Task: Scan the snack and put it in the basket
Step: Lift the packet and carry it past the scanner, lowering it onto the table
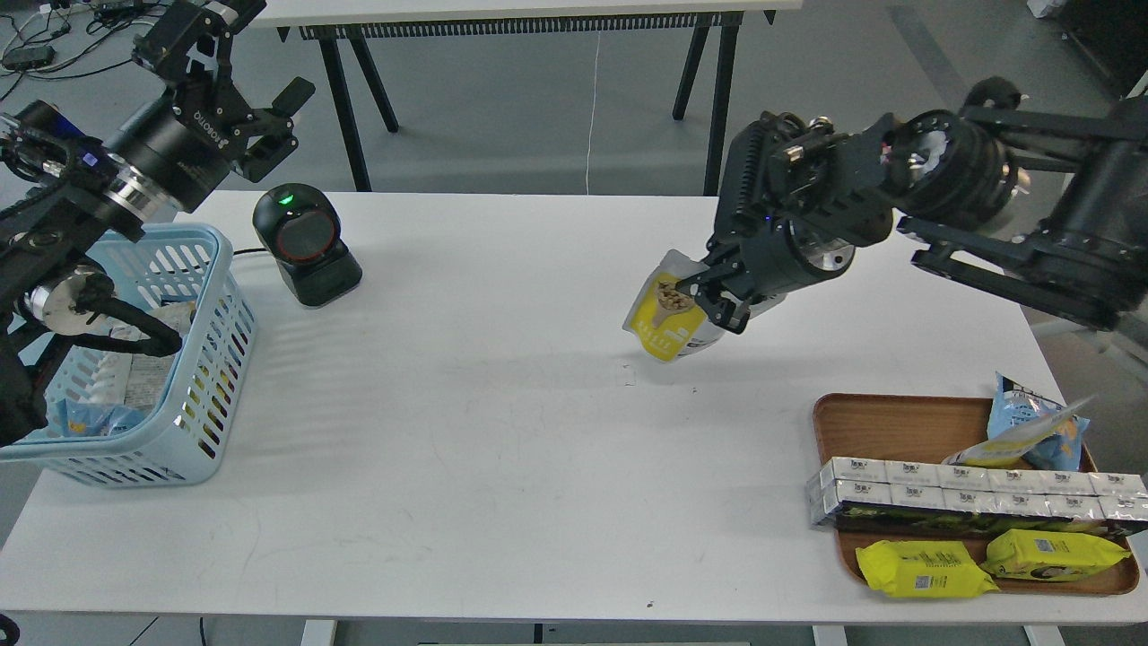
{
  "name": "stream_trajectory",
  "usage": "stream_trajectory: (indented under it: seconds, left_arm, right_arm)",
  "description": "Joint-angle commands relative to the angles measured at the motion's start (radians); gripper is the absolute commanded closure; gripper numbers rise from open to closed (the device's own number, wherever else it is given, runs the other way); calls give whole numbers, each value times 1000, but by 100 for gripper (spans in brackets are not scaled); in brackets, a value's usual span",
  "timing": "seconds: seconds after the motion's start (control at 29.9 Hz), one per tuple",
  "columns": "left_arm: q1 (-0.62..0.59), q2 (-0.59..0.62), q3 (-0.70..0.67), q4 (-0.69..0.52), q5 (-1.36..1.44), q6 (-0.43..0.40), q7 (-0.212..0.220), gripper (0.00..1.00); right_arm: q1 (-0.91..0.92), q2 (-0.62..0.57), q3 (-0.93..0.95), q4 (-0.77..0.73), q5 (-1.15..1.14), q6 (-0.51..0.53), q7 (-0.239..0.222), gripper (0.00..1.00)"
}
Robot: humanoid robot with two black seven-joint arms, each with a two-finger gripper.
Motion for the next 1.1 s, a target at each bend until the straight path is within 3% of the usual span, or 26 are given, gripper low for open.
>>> stream_trajectory:
  seconds: [0.0, 0.27, 0.53, 0.63, 0.67, 0.74, 1.07]
  left_arm:
    - [1, 1, 0, 2, -2, 0, 0, 0]
    - [7, 3, -2, 2, -2, 0, 0, 0]
    - [9, 3, -3, 2, -2, 0, 0, 0]
    - [9, -1, -2, 2, -2, 0, 0, 0]
    - [9, -1, -3, 2, -2, 0, 0, 0]
    - [9, -1, -3, 2, -5, 0, 0, 0]
    - [-5, 3, -11, 13, -15, 0, 0, 0]
  right_arm:
    - [9, 191, -4, -78, 0, 0, 0, 100]
    - [-1, 431, -9, -196, 0, 0, 0, 100]
    - [-1, 437, -23, -210, 0, 0, 0, 98]
    - [-5, 437, -21, -208, 0, 0, 0, 72]
    - [-7, 437, -23, -205, 0, 0, 0, 57]
    - [-10, 437, -20, -204, 8, 0, 0, 7]
    - [33, 437, 88, -268, 199, 0, 0, 2]
